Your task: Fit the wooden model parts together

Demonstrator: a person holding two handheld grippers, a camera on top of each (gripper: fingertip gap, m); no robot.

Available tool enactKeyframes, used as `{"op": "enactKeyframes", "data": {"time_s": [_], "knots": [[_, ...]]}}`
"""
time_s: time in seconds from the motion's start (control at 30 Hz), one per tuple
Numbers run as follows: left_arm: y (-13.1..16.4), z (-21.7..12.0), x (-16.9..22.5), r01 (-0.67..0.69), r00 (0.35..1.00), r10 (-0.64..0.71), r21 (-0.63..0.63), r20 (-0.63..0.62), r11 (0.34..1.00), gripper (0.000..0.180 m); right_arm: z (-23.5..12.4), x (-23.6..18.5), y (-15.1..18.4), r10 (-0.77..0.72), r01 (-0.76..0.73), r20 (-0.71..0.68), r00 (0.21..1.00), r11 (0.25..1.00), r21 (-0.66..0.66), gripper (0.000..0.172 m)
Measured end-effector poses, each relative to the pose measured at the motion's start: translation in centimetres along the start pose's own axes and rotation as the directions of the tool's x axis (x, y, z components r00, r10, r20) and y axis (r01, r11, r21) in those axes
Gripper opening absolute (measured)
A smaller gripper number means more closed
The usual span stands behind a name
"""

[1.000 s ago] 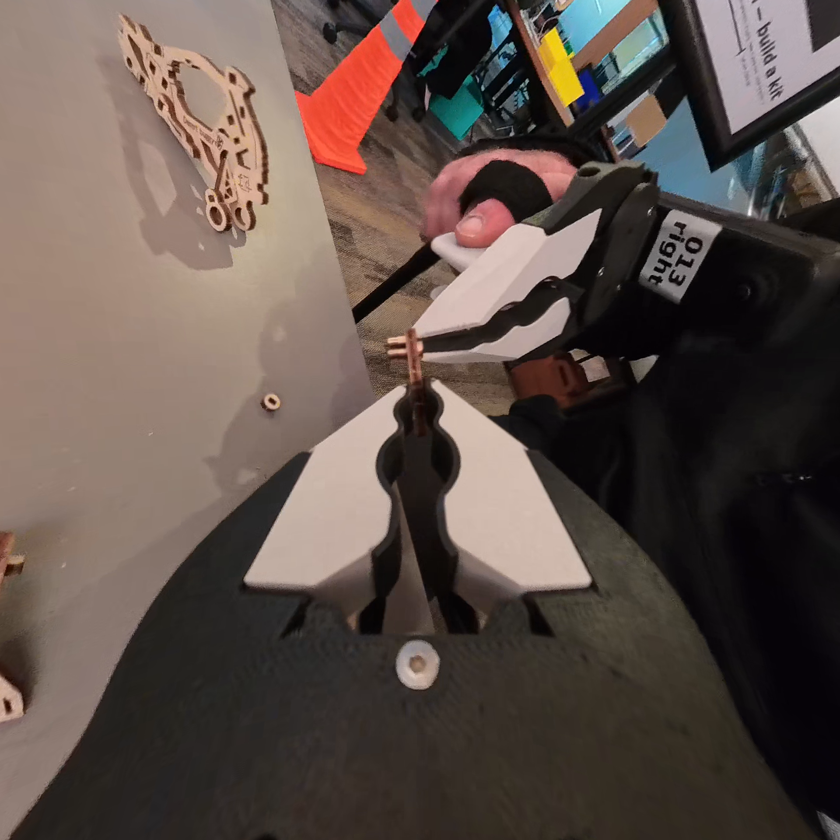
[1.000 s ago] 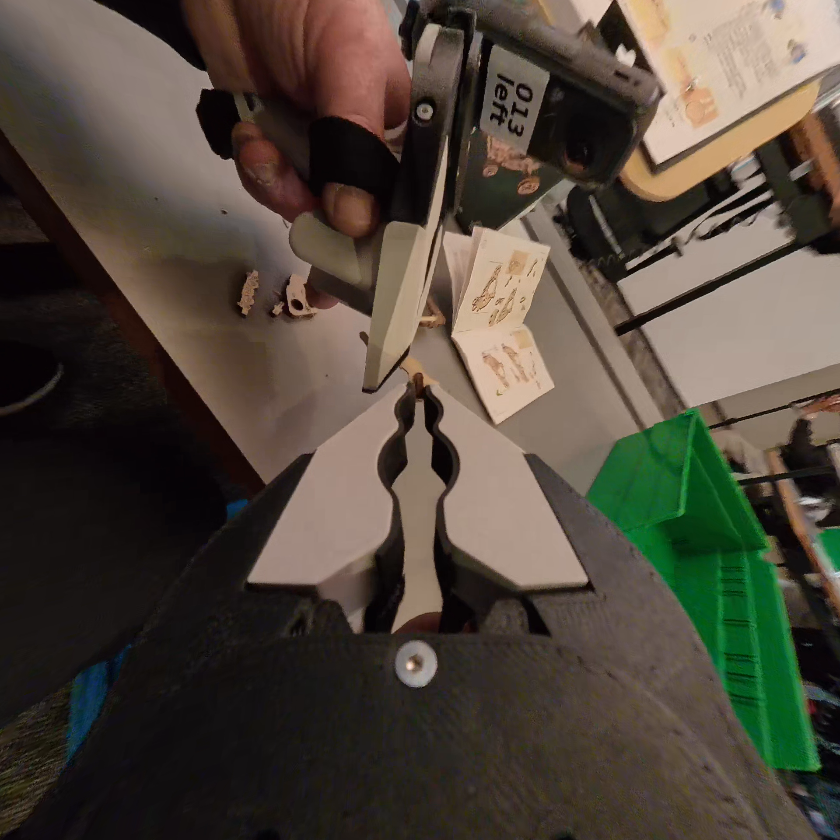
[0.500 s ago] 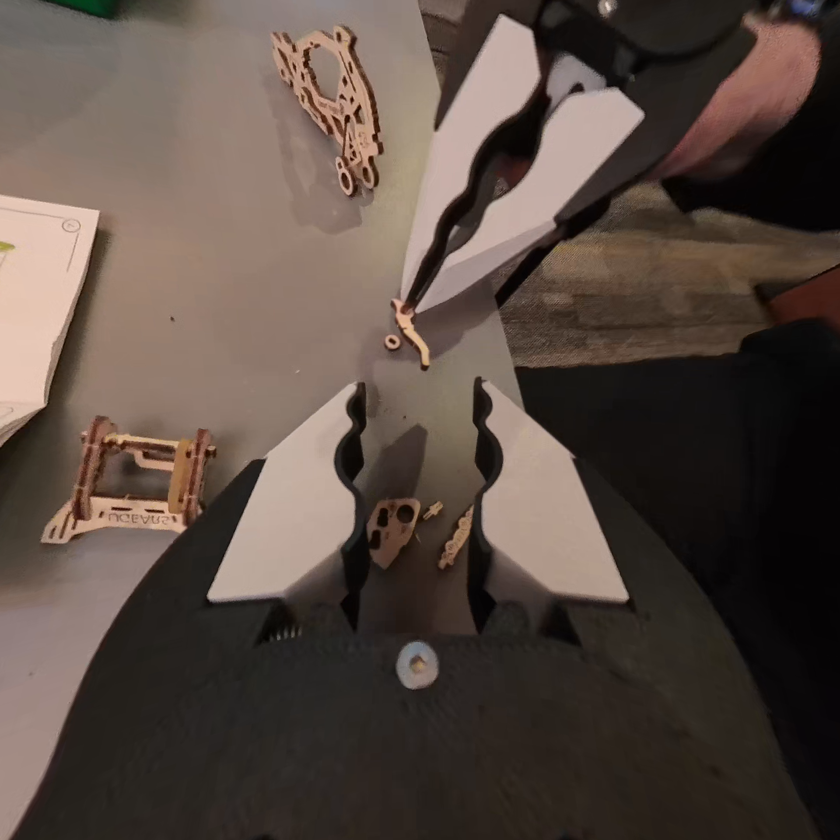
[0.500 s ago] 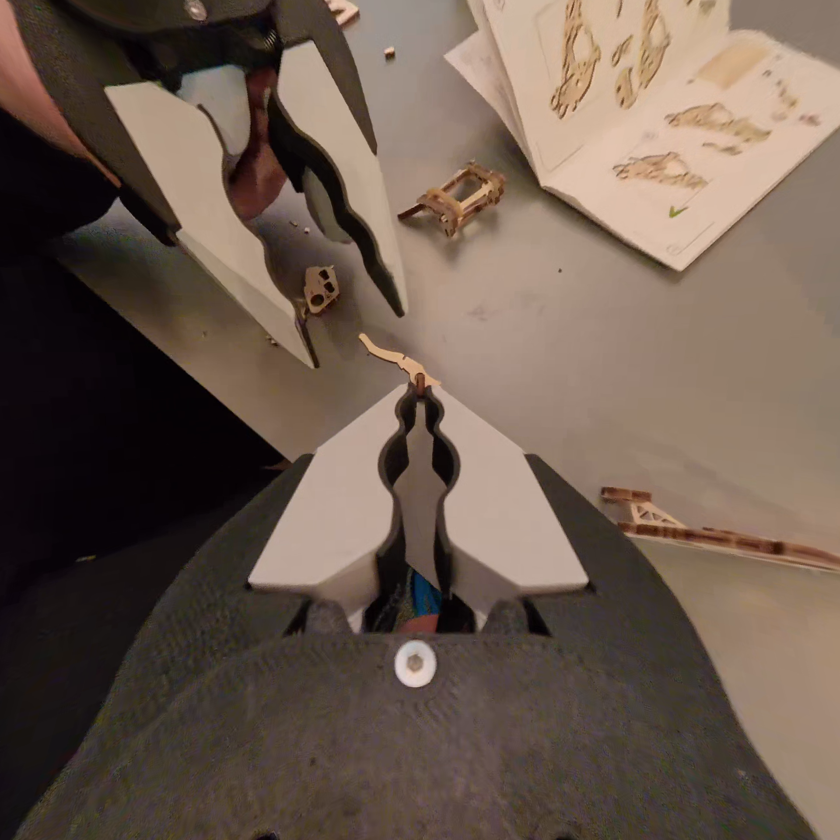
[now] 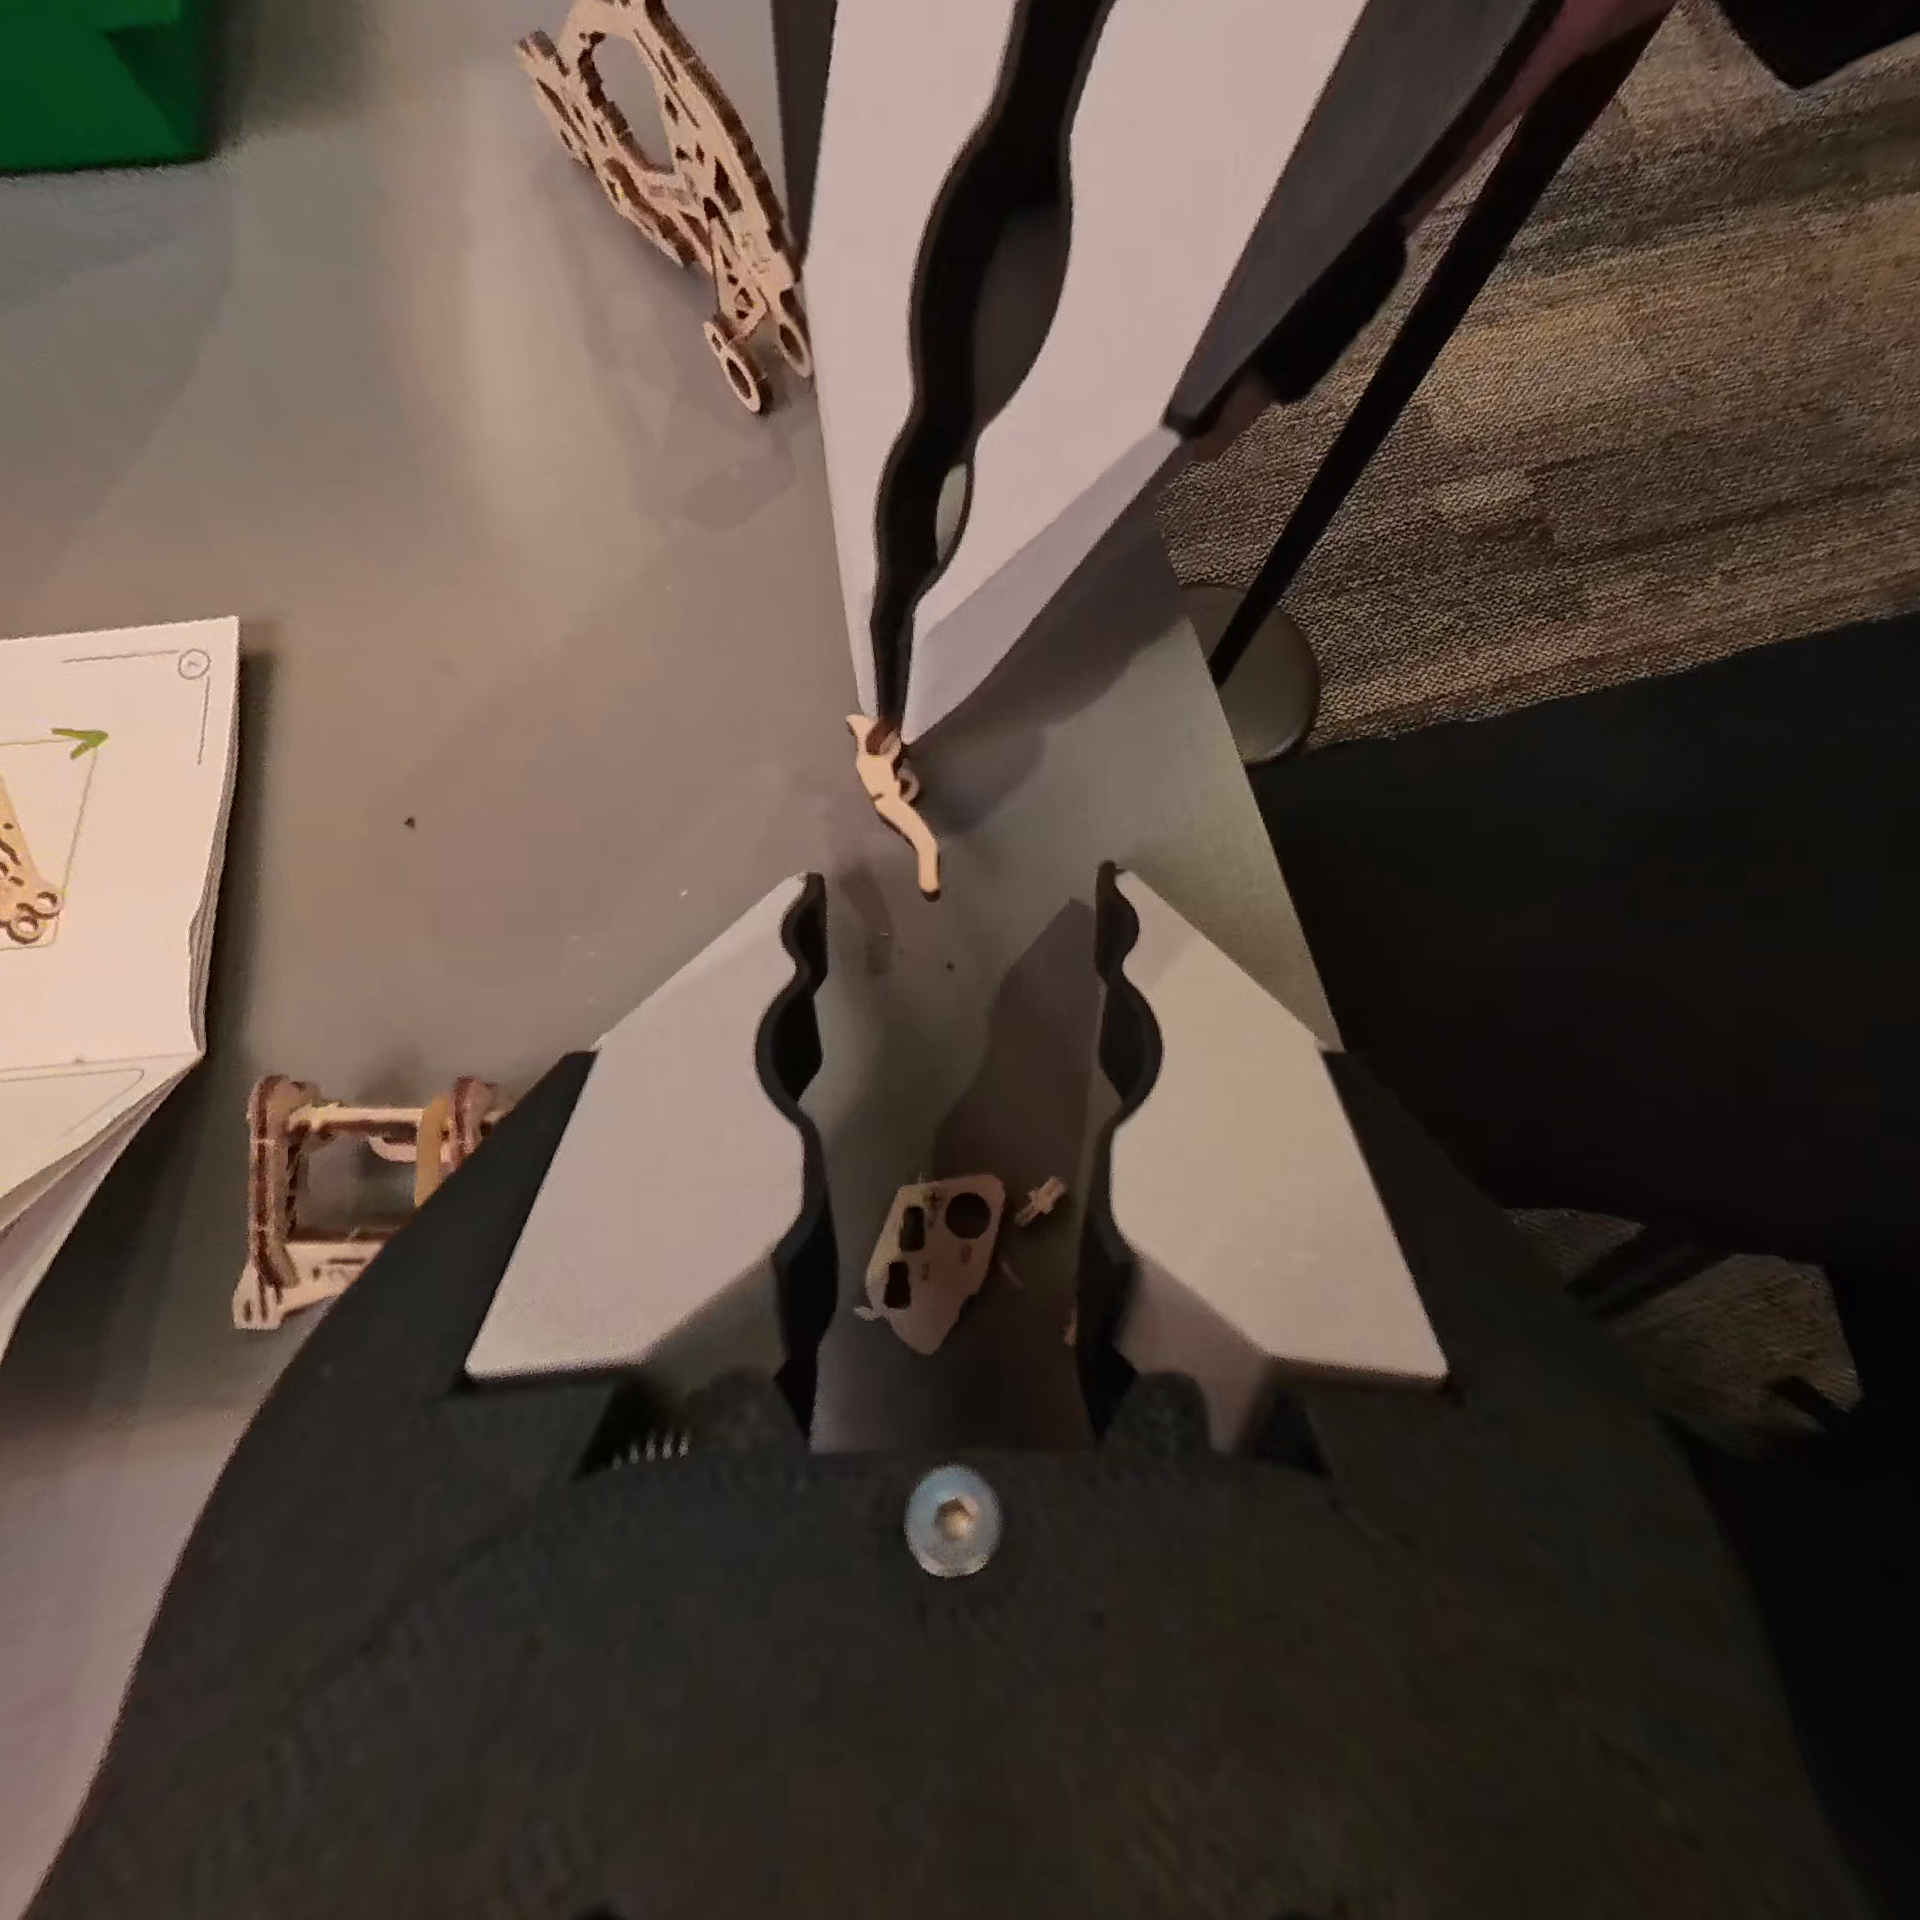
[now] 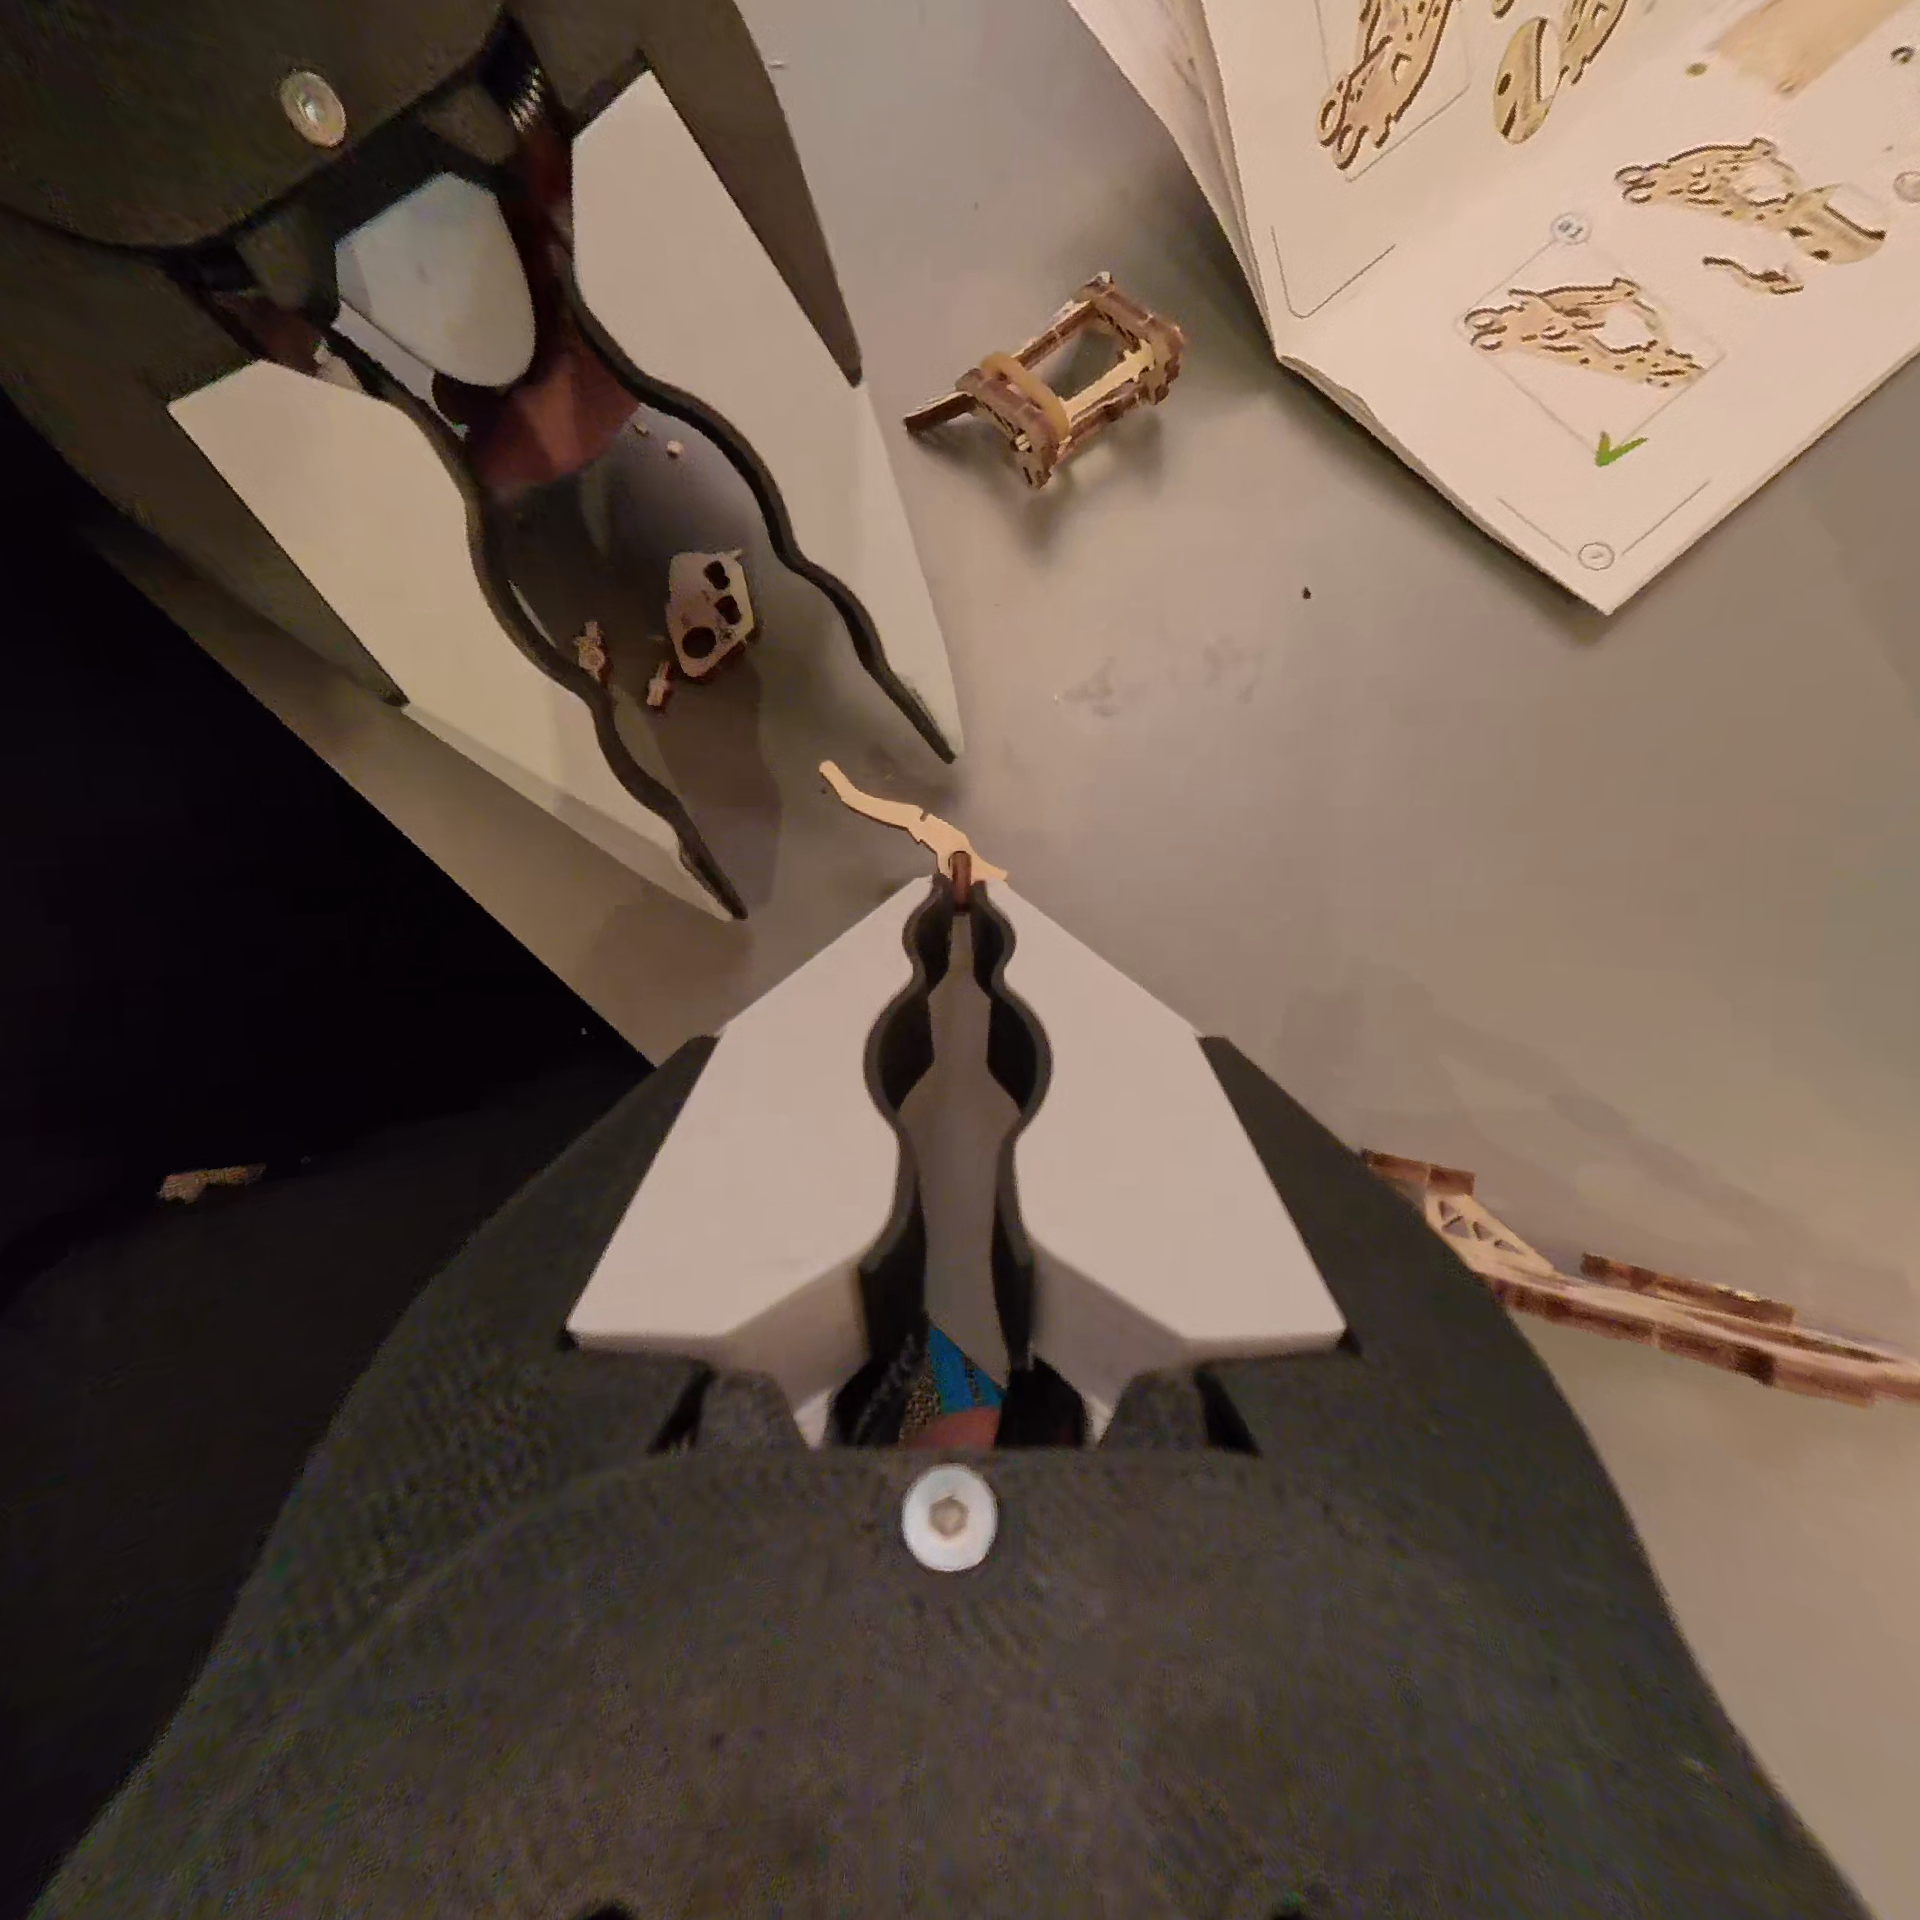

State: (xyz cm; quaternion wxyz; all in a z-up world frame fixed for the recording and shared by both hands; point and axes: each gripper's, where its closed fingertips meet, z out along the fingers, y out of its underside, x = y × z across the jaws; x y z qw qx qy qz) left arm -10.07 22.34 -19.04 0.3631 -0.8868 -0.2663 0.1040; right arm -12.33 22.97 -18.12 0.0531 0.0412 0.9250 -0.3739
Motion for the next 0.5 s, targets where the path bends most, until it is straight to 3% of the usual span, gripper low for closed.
{"op": "enactKeyframes", "data": {"time_s": [0.03, 0.5], "knots": [[-0.12, 0.01, -0.01, -0.006, 1.0, 0.006, 0.004, 0.003, 1.0, 0.05, 0.08, -0.05, 0.02, -0.012, 0.012, 0.003, 1.0, 1.0, -0.01, 0.001], [-0.86, 0.41, 0.09, -0.106, 0.994, 0.105, 0.034, 0.042, 0.994, 0.052, 0.08, -0.1, 0.12, -0.154, 0.158, 0.049, 0.987, 0.982, -0.102, 0.0]]}}
